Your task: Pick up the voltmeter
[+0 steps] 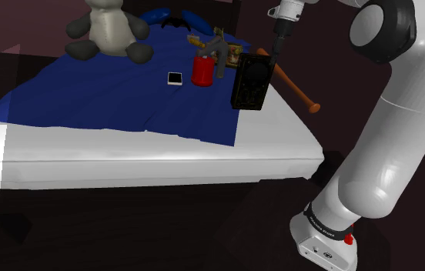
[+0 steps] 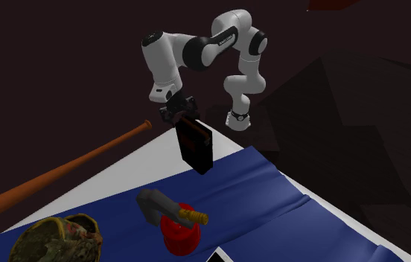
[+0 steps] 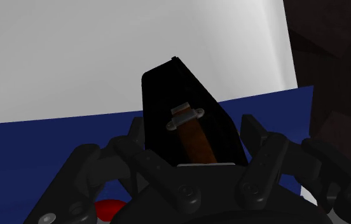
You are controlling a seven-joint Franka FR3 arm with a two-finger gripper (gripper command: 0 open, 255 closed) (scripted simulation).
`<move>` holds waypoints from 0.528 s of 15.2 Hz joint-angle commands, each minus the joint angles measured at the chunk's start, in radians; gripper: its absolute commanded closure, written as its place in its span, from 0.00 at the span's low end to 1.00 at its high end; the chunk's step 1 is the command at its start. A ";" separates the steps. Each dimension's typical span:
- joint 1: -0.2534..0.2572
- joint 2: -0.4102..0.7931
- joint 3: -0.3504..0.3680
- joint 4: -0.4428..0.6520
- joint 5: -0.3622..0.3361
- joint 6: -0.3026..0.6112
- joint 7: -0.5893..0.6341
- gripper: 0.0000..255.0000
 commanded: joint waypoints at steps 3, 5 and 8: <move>-0.003 0.006 -0.001 0.017 0.003 -0.016 0.000 1.00; -0.008 0.013 -0.002 0.053 0.007 -0.045 0.000 1.00; -0.018 0.027 -0.004 0.109 0.016 -0.091 0.000 1.00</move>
